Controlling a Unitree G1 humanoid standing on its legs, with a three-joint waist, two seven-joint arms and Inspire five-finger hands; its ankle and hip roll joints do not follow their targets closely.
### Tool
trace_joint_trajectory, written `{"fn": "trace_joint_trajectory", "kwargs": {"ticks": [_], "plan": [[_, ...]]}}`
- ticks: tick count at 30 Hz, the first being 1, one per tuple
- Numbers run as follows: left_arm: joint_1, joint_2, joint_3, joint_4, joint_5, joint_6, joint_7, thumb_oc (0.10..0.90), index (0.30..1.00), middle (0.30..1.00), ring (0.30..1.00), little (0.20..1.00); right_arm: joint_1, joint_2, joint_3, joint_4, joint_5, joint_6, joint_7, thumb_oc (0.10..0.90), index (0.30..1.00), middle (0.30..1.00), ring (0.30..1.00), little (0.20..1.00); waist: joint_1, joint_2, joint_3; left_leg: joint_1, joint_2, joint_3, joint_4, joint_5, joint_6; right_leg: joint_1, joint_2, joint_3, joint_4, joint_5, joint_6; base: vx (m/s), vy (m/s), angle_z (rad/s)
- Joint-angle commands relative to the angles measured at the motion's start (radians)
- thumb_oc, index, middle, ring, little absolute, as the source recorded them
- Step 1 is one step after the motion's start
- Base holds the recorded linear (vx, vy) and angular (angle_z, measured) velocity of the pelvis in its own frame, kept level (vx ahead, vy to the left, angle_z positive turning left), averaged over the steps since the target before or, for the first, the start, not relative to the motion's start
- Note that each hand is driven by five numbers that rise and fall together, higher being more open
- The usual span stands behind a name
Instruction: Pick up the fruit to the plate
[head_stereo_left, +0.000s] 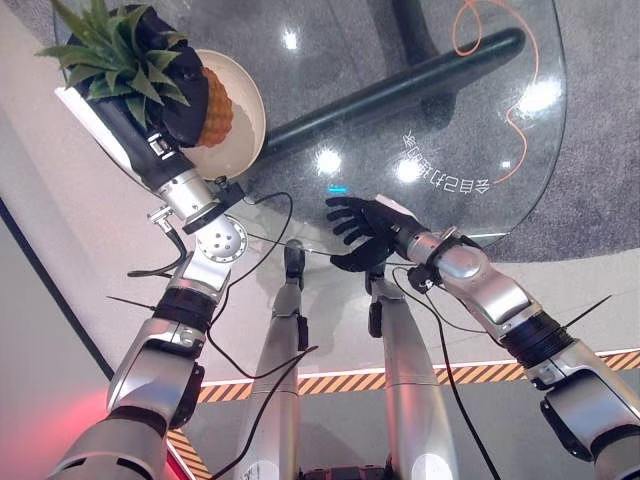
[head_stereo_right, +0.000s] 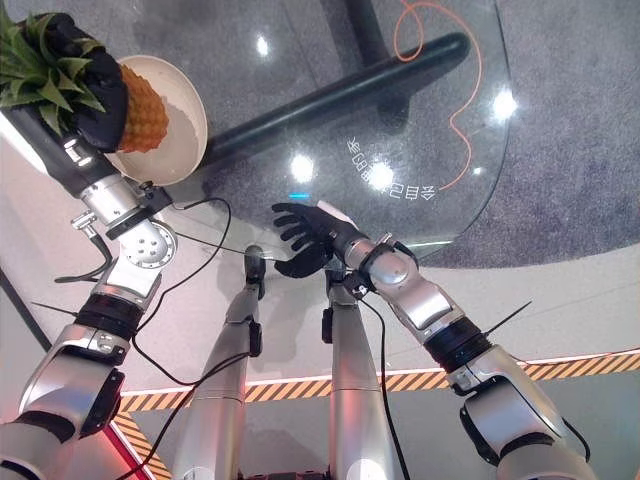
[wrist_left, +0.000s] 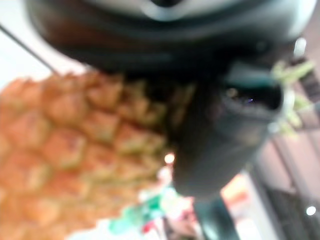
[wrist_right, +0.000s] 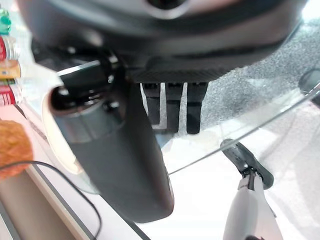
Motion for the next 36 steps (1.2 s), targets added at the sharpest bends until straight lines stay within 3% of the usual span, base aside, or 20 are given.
{"fn": "trace_joint_trajectory", "kwargs": {"ticks": [1,8,18,36], "plan": [[-0.107,0.068,0.014,-0.037,0.057,-0.064,0.08,0.1,0.3,0.3,0.3,0.2,0.032,0.036,0.052,-0.033,0.026,-0.025,0.033,0.8,0.9,0.9,0.9,0.9,0.006,-0.002,-0.027,-0.03,-0.081,0.08,0.141,-0.14,0.024,-0.022,0.074,-0.005,-0.142,0.135,0.031,0.0,0.0,0.0],[-0.153,0.083,-0.012,0.027,0.046,-0.032,0.083,0.1,0.3,0.3,0.3,0.2,-0.001,0.03,0.056,-0.018,0.037,-0.031,0.028,0.8,0.9,0.9,0.9,0.9,-0.004,-0.009,-0.027,-0.077,-0.08,0.081,0.154,-0.13,0.014,-0.064,0.077,-0.006,-0.137,0.15,0.029,0.0,0.004,-0.01],[-0.214,0.12,-0.055,0.13,0.011,0.071,0.091,0.1,0.3,0.3,0.3,0.2,-0.034,0.024,0.067,0.005,0.049,-0.052,0.02,0.8,0.9,0.9,0.9,0.9,-0.012,-0.016,-0.027,-0.127,-0.078,0.077,0.161,-0.123,0.004,-0.112,0.082,-0.006,-0.133,0.162,0.031,0.0,0.0,0.0],[-0.233,0.134,-0.038,0.252,-0.073,0.068,0.092,0.1,0.3,0.3,0.3,0.2,-0.039,0.044,0.087,0.029,0.057,-0.075,-0.002,0.8,0.9,0.9,0.9,0.9,-0.006,-0.022,-0.027,-0.115,-0.084,0.06,0.161,-0.12,-0.005,-0.097,0.077,-0.02,-0.133,0.162,0.03,0.0,0.0,0.0]]}}
